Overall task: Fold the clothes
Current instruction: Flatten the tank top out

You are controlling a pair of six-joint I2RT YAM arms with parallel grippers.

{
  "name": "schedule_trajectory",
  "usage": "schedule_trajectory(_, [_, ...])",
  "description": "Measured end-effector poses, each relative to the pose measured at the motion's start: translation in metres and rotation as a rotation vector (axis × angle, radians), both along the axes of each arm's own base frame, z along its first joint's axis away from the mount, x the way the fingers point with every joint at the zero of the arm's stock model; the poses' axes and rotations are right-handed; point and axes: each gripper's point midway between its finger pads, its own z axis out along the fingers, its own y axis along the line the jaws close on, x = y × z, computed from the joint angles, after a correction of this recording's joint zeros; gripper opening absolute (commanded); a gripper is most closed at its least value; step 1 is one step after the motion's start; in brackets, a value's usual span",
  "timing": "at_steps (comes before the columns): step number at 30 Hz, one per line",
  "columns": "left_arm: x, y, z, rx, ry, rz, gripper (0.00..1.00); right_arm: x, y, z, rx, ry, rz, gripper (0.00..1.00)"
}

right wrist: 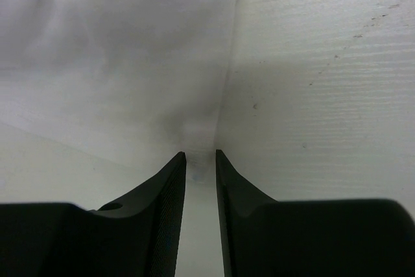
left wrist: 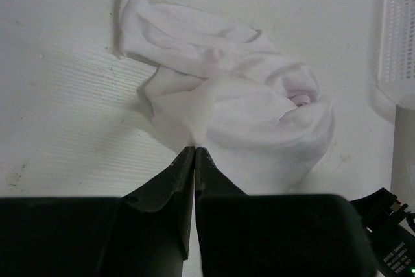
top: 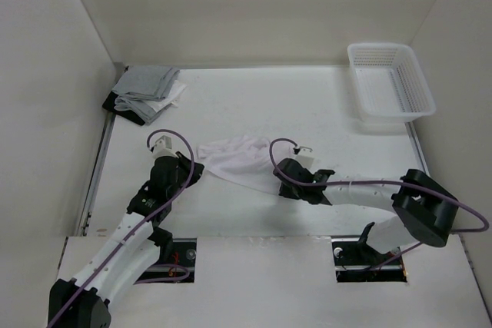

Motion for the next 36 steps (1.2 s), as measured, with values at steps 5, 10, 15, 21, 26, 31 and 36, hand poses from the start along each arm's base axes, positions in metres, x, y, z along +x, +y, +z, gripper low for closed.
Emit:
schedule_trajectory(5, [0.001, 0.000, 0.001, -0.003, -0.003, 0.002, 0.02, 0.000, 0.004, -0.001, -0.005, 0.004, 0.008, 0.14])
schedule_trajectory(10, [0.002, 0.000, 0.000, -0.001, 0.000, 0.002, 0.02, 0.000, 0.002, -0.001, -0.006, 0.005, 0.000, 0.05])
schedule_trajectory(15, [0.003, 0.000, 0.005, -0.004, -0.006, 0.002, 0.02, -0.006, -0.019, 0.028, -0.007, -0.053, -0.020, 0.02])
schedule_trajectory(21, [0.014, 0.001, 0.100, -0.061, -0.176, 0.025, 0.01, -0.003, -0.035, 0.172, 0.170, -0.331, -0.022, 0.01])
schedule_trajectory(26, [0.002, 0.013, 0.258, -0.179, -0.504, 0.068, 0.01, -0.013, -0.064, 0.342, 0.350, -0.633, -0.014, 0.01])
schedule_trajectory(31, [-0.036, 0.035, 0.372, -0.274, -0.754, 0.108, 0.01, -0.036, -0.095, 0.474, 0.458, -0.856, 0.033, 0.01])
schedule_trajectory(36, [-0.070, 0.053, 0.444, -0.312, -0.911, 0.136, 0.01, -0.042, -0.100, 0.547, 0.455, -0.992, 0.078, 0.01])
